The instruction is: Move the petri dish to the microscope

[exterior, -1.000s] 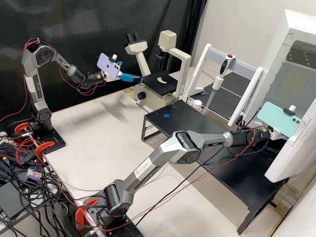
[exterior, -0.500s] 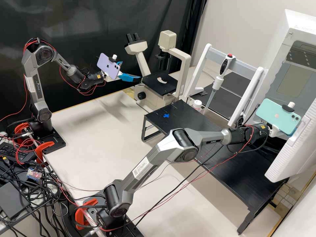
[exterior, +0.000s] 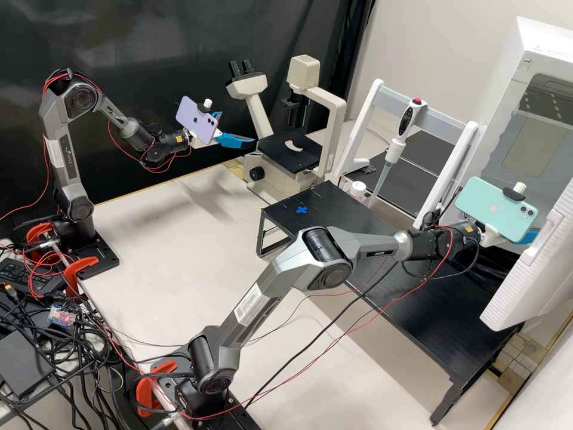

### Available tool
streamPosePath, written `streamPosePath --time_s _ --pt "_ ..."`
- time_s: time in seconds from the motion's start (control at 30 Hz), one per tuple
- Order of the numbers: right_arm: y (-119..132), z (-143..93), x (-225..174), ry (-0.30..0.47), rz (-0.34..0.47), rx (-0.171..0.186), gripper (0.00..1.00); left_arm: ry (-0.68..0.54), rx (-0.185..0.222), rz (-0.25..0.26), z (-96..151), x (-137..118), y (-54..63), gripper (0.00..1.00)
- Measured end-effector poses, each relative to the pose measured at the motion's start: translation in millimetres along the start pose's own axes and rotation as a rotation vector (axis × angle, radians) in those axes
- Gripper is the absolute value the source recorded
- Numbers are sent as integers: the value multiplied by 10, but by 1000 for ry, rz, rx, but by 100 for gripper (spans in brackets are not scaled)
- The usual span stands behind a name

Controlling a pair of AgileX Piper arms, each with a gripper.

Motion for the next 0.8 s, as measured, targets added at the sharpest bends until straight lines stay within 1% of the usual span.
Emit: streamPosePath --time_s 0.33,0.53,0.67,0.8 --pt "-48 18 21 -3 -9 1 0 0 0 0 0 0 0 100" --pt "-227 3 72 -1 -45 3 0 0 0 0 0 0 0 100" --pt "-253 -1 81 1 -48 15 0 0 0 0 0 0 0 100" --pt "-252 -4 81 5 -47 18 0 0 0 0 0 0 0 100"
